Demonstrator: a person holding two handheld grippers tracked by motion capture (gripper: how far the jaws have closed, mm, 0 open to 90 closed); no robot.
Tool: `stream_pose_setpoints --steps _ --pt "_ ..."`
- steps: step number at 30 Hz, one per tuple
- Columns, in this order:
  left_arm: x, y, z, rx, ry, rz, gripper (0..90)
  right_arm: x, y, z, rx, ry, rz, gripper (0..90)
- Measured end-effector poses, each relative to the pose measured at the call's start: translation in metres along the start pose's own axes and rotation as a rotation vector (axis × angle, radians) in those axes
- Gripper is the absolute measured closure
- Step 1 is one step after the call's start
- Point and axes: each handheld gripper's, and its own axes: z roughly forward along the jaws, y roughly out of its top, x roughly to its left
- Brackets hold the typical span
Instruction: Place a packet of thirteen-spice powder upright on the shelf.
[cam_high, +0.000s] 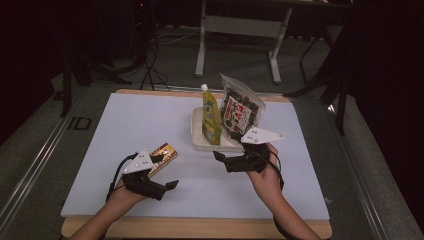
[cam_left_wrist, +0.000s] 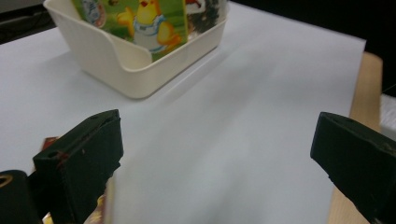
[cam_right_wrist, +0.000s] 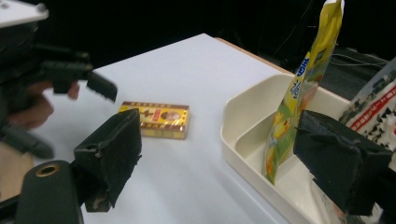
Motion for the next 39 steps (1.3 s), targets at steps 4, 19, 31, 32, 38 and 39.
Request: stream_pose_setpoints --steps 4,19,31,32,38,39 --pt "0.007 0.002 -0.005 0.010 0.010 -0.014 4.5 0.003 -0.006 -0.011 0.005 0.015 -0.005 14.7" --pt "0.042 -0.006 -0.009 0.139 0.085 -0.065 5.8 0.010 -0.034 -0.053 -0.050 0.010 -0.017 14.3" --pt "0.079 -0.014 0.010 0.249 0.127 -0.096 7.3 0.007 -0.054 -0.067 -0.044 0.017 0.030 14.3" --pt "0.082 -0.014 0.013 0.264 0.123 -0.099 7.3 0.006 -0.055 -0.068 -0.045 0.020 0.033 14.3" --pt "0.089 -0.016 0.032 0.327 0.128 -0.091 7.3 0.005 -0.061 -0.071 -0.041 0.005 0.045 14.3" --pt "0.089 -0.017 0.035 0.345 0.126 -0.091 7.3 0.005 -0.061 -0.071 -0.042 0.006 0.047 14.3"
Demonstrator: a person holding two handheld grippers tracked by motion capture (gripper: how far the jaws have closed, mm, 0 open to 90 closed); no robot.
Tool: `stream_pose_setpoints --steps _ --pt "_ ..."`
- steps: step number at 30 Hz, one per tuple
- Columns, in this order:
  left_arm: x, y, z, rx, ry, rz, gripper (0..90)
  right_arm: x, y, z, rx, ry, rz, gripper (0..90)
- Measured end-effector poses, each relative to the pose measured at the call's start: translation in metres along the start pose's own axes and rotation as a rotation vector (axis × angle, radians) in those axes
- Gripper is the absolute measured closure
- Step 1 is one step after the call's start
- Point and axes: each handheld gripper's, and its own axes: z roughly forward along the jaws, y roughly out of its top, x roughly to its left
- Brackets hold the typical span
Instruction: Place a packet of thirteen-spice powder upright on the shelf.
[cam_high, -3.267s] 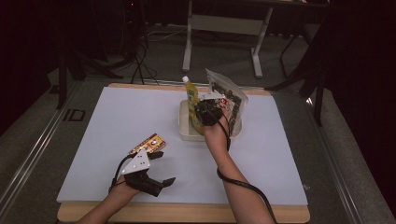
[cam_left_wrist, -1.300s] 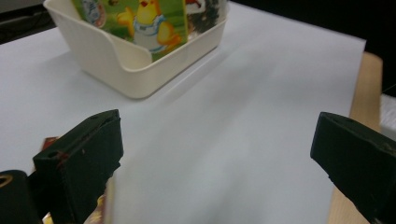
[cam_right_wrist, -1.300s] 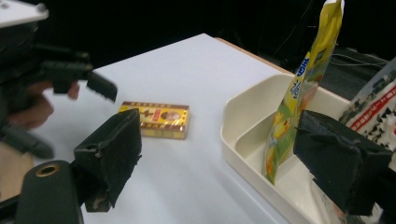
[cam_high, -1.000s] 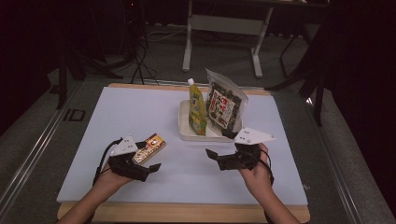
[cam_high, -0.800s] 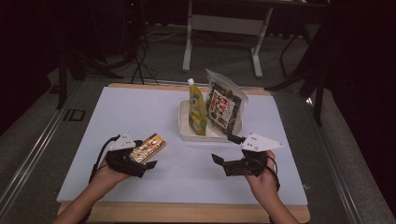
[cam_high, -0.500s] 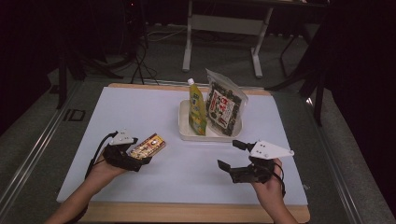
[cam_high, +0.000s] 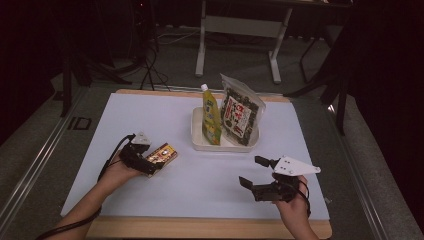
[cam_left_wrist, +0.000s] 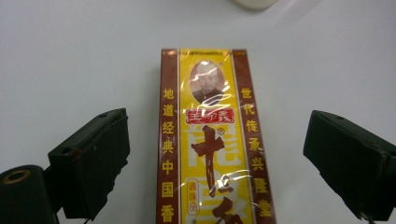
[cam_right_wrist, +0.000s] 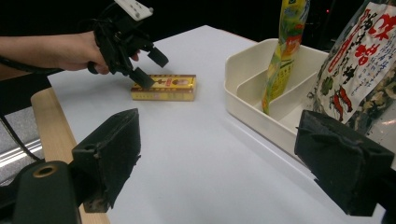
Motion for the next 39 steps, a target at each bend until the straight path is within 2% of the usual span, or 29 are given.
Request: stream_pose_setpoints --steps 8,14,17,20,27,32,34,37,39 --pt "0.002 0.002 0.018 0.095 0.012 0.028 14.2 0.000 -0.001 0.002 0.012 -0.008 -0.008 14.3" --pt "0.001 0.007 0.024 0.141 0.018 0.022 20.3 -0.001 -0.001 0.002 0.011 -0.010 -0.005 14.3" --pt "0.000 0.009 0.027 0.170 0.027 0.040 23.9 -0.001 0.000 0.003 0.009 -0.008 -0.004 14.3" --pt "-0.001 0.013 0.027 0.191 0.029 0.030 27.0 0.000 0.000 0.004 0.015 -0.008 -0.009 14.3" --pt "-0.002 0.022 0.029 0.261 0.036 0.039 30.9 0.001 0.000 0.004 0.021 -0.014 -0.011 14.3" --pt "-0.004 0.020 0.026 0.237 0.033 0.050 32.0 0.000 0.001 0.003 0.033 -0.022 -0.013 14.1" --pt "-0.005 0.019 0.022 0.198 0.028 0.052 32.0 0.000 0.002 0.003 0.037 -0.018 -0.016 13.6" --pt "-0.010 0.021 0.012 0.119 -0.007 0.058 32.1 -0.001 0.004 0.004 0.050 0.000 -0.013 13.4" --pt "-0.013 0.022 0.007 0.067 -0.007 0.055 32.1 -0.002 0.003 0.005 0.057 -0.003 -0.005 13.1"
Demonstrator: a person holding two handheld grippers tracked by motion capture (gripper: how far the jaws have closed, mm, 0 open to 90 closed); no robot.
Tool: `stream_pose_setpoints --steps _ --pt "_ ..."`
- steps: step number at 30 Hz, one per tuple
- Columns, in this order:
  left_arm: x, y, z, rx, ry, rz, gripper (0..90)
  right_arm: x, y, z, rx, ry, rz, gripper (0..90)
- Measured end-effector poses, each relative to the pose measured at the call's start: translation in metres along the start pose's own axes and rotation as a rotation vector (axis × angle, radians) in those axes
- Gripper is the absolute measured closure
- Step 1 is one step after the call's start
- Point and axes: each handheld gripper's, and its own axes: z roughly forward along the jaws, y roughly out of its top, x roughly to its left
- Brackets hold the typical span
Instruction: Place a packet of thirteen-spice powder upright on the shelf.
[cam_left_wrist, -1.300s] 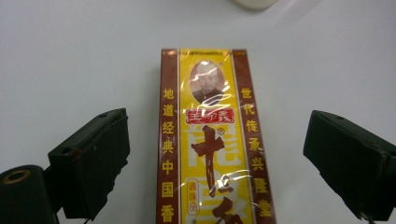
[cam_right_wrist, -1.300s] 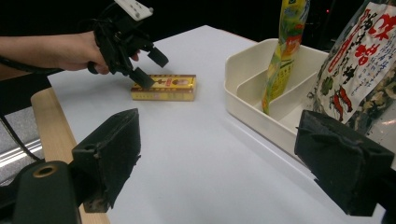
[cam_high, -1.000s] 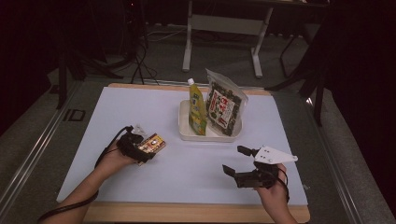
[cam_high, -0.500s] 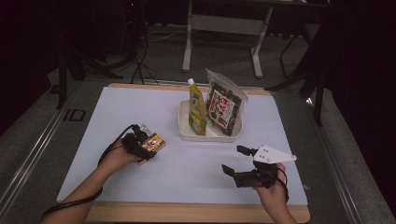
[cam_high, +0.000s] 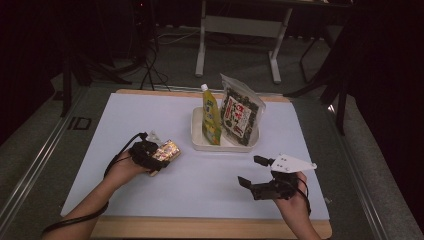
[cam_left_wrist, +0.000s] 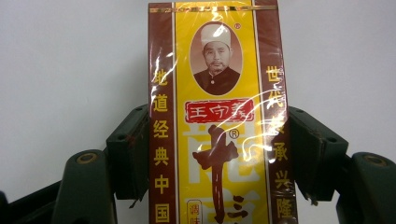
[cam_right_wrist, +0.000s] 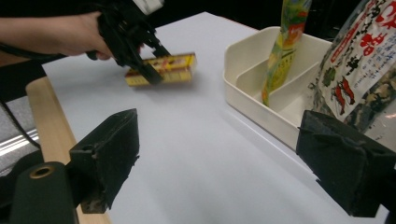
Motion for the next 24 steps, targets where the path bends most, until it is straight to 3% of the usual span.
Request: stream_pose_setpoints --steps 2,6,7,9,13,15,17,19,21,24 --pt "-0.003 0.002 -0.007 -0.046 -0.021 -0.028 32.1 -0.001 -0.001 0.001 0.000 -0.010 -0.006 12.6" --pt "-0.010 0.004 -0.018 -0.143 -0.079 -0.037 32.1 -0.003 -0.001 0.001 0.001 -0.025 -0.009 12.4" --pt "-0.010 0.004 -0.018 -0.143 -0.079 -0.037 32.1 -0.003 -0.001 0.001 0.001 -0.025 -0.009 12.4" --pt "-0.019 0.006 -0.024 -0.197 -0.091 -0.013 32.1 -0.002 0.002 -0.001 0.001 -0.054 -0.031 12.4" --pt "-0.032 0.009 -0.029 -0.249 -0.111 0.009 32.1 0.001 0.006 0.001 0.033 -0.082 -0.056 14.0" --pt "-0.039 0.009 -0.033 -0.296 -0.136 0.024 32.1 0.004 0.005 0.002 0.017 -0.104 -0.049 14.2" --pt "-0.045 0.011 -0.034 -0.312 -0.148 0.022 32.1 0.005 0.004 0.003 -0.034 -0.106 -0.023 14.1" --pt "-0.052 0.012 -0.036 -0.331 -0.158 0.030 32.1 0.006 0.005 0.004 -0.053 -0.111 -0.041 12.3" --pt "-0.058 0.013 -0.037 -0.344 -0.177 0.041 32.1 0.009 0.007 0.006 -0.049 -0.125 -0.055 10.2" --pt "-0.066 0.014 -0.037 -0.362 -0.195 0.058 32.1 0.012 0.013 0.008 -0.061 -0.126 -0.013 9.8"
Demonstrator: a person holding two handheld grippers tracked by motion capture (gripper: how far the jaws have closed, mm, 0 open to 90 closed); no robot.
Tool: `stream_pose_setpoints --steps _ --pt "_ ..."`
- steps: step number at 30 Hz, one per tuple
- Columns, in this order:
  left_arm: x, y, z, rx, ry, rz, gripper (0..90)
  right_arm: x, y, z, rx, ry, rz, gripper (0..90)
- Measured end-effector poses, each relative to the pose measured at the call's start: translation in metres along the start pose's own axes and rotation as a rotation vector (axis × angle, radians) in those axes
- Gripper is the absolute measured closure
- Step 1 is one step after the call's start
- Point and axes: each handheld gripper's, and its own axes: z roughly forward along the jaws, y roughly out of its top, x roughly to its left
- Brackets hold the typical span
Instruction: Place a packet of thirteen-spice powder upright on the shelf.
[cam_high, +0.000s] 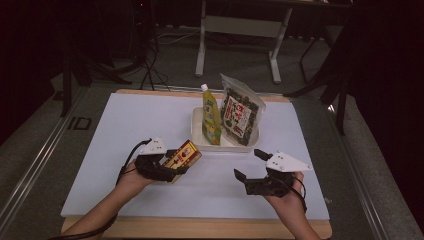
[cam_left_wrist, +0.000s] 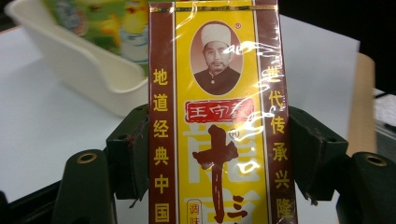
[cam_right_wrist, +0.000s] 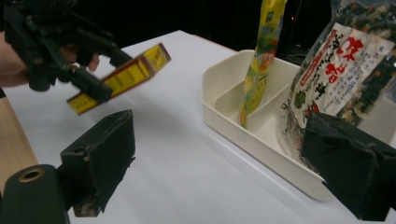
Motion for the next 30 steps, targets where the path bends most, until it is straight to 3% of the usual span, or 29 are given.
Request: stream_pose_setpoints --steps 5,9,19,21,24,30 --pt "-0.011 -0.003 0.005 -0.055 -0.030 0.021 32.1 0.004 0.009 0.002 -0.043 0.033 0.035 9.9" --pt "-0.016 -0.004 0.006 -0.103 -0.019 0.047 32.1 0.009 0.015 0.003 -0.063 0.041 0.052 15.2" --pt "-0.019 -0.003 0.003 -0.202 -0.024 0.045 32.1 0.021 0.024 0.008 -0.088 0.061 0.046 21.3" --pt "-0.020 -0.003 0.002 -0.232 -0.019 0.053 32.1 0.027 0.028 0.013 -0.075 0.074 0.073 21.9" --pt "-0.021 -0.003 0.000 -0.281 -0.009 0.075 32.1 0.033 0.032 0.017 -0.098 0.075 0.107 22.5" --pt "-0.025 -0.002 -0.001 -0.359 -0.013 0.080 32.1 0.040 0.040 0.028 -0.150 0.097 0.178 24.1"
